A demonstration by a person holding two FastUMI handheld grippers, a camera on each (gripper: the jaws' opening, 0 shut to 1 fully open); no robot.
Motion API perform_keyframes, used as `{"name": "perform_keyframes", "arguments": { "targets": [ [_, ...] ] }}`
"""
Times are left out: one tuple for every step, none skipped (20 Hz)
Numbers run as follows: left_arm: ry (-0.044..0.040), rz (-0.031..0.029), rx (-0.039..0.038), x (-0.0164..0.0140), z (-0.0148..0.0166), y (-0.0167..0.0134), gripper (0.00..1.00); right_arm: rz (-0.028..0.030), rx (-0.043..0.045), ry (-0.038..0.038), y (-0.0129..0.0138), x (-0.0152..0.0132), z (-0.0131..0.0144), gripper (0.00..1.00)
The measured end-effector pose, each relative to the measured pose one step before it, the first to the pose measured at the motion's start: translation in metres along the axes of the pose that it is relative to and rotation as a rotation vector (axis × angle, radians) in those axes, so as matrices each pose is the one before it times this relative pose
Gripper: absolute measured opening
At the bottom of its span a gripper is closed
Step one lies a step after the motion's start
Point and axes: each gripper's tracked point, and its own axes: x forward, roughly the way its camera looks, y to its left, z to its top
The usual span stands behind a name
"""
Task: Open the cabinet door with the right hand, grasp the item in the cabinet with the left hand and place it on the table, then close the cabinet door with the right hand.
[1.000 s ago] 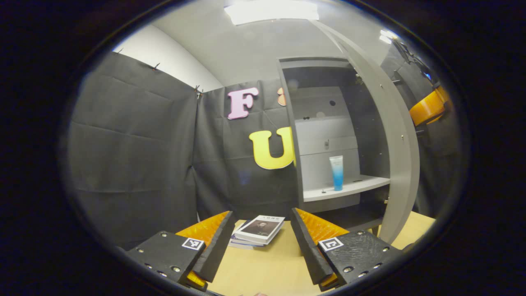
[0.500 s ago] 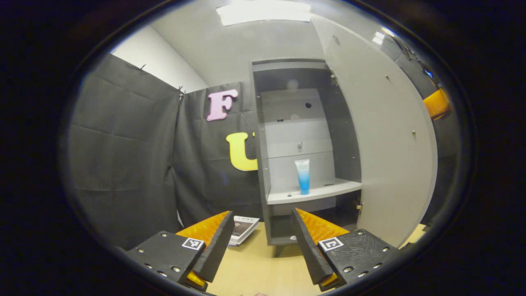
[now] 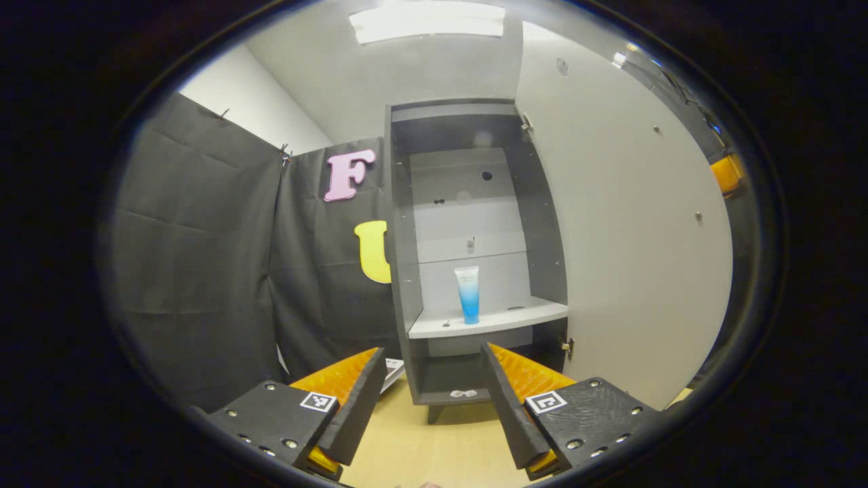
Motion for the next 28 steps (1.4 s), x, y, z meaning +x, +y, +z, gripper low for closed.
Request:
{"name": "perform_keyframes", "arguments": {
  "targets": [
    [0.00103,0.00254,-0.00281,-0.00143,0.00127,-0.0018,0.88,-0.02875,-0.00638,-0.00415,-0.0076,-0.00103,-0.00044,0.1],
    [0.00138,0.00379,-0.00149,0.00021,0.00071,-0.0014,0.86,-0.02747,-0.00685,-0.01537,-0.00794,-0.00267,0.00196,0.1],
    [0.0008,0.00141,-0.00004,0.00027,0.00109,-0.00273,0.88,-0.02832,-0.00369,-0.00491,-0.00754,-0.00134,-0.00078,0.1],
    [-0.00025,0.00357,0.00345,-0.00064,0.00263,-0.00187,0.86,-0.02743,0.00415,-0.0143,-0.00841,-0.00065,-0.00022,0.1],
    [-0.00318,0.0034,0.00573,0.00018,0.0025,-0.00046,0.86,-0.0063,0.01083,-0.00485,-0.00304,-0.00158,-0.00144,0.11],
    [-0.00527,0.00294,0.00781,0.00081,0.00456,-0.00154,0.86,0.01297,0.02431,-0.00411,0.00244,-0.00111,-0.00147,0.11],
    [-0.00662,0.0023,0.00601,0.00247,0.00379,-0.00004,0.83,0.01089,0.01032,-0.00244,0.00259,-0.00108,-0.00289,0.1],
    [-0.00447,-0.00098,0.00428,0.00211,0.0058,-0.0021,0.83,0.00847,-0.00268,-0.0002,0.00118,-0.00239,-0.0008,0.11],
    [-0.00144,-0.00322,0.00104,0.0024,0.00388,-0.00311,0.84,0.01586,-0.0068,-0.00238,0.00204,-0.00502,-0.00128,0.16],
    [0.0013,-0.0083,-0.004,0.00293,0.0027,-0.002,0.83,-0.00141,-0.01033,-0.00754,-0.00095,-0.0074,0.00013,0.18],
    [-0.00042,-0.01108,-0.00524,0.00596,0.00427,-0.00323,0.84,-0.00557,-0.00485,-0.0104,-0.00179,-0.01271,-0.00061,0.22],
    [-0.00078,-0.01074,-0.0055,0.00771,0.00275,-0.00122,0.86,-0.00518,0.00303,-0.0103,-0.00215,-0.01568,0.00224,0.23],
    [-0.00084,-0.0125,-0.00661,0.00737,0.00439,-0.00304,0.86,-0.02315,0.00138,-0.014,-0.00459,-0.01413,-0.00008,0.31],
    [0.00372,-0.01151,-0.00791,0.00951,0.00152,-0.0022,0.86,-0.02769,0.00148,-0.01503,-0.00796,-0.01648,0.00155,0.37],
    [0.00589,-0.01386,-0.01099,0.01121,0.00161,-0.00371,0.86,-0.02738,0.00538,-0.01896,-0.00434,-0.01694,0.00094,0.5],
    [0.00545,-0.01599,-0.01413,0.01107,0.0013,-0.00422,0.86,-0.04359,0.00193,-0.02586,-0.00946,-0.01783,0.00223,0.61],
    [0.00491,-0.01912,-0.01653,0.01211,-0.00043,-0.00445,0.86,-0.06072,-0.00595,-0.0242,-0.01196,-0.01436,0.00057,0.73],
    [0.00783,-0.02433,-0.01409,0.01406,-0.0009,-0.00399,0.86,-0.07127,-0.00612,-0.00914,-0.01522,-0.01107,-0.00209,0.86],
    [0.01466,-0.0191,-0.01064,0.01365,-0.00094,-0.00274,0.86,-0.06496,-0.00337,0.00199,-0.01476,-0.01154,-0.00242,0.98],
    [0.01409,-0.02005,-0.00868,0.01501,-0.00129,-0.00193,0.86,-0.0555,-0.00264,0.00932,-0.01266,-0.00812,-0.00573,0.98],
    [0.01259,-0.01223,-0.01023,0.01391,-0.00111,-0.00085,0.86,-0.04585,-0.00169,0.01473,-0.01043,-0.01005,-0.00698,0.98],
    [0.01132,-0.00842,-0.01108,0.01464,-0.00101,0.00294,0.84,-0.0364,-0.00352,0.0155,-0.00665,-0.00875,-0.00841,0.98],
    [0.00748,-0.00406,-0.01073,0.01469,-0.00222,0.00381,0.84,-0.0332,-0.00444,0.01263,-0.00109,-0.00856,-0.01083,0.98],
    [0.00309,-0.00456,-0.0091,0.01324,0.00045,0.00246,0.84,-0.03361,-0.00802,0.01055,-0.00664,-0.00633,-0.0088,0.98],
    [0.00081,-0.00341,-0.00613,0.01189,0.00197,0.0034,0.86,-0.03262,-0.00894,0.01365,-0.00612,-0.00568,-0.01159,0.98],
    [0.00259,-0.00204,-0.00077,0.01224,0.00026,0.00436,0.86,-0.02776,-0.00584,0.01866,-0.00436,-0.00432,-0.0082,1.0],
    [0.00375,-0.00313,0.00123,0.01166,-0.0007,0.00346,0.84,-0.02436,-0.00142,0.02512,-0.00398,-0.00241,-0.00837,0.94],
    [0.0059,-0.00473,0.00052,0.0105,-0.00201,0.00371,0.84,-0.01875,0.00324,0.01862,-0.00221,-0.00361,-0.00623,0.98]
  ]
}}
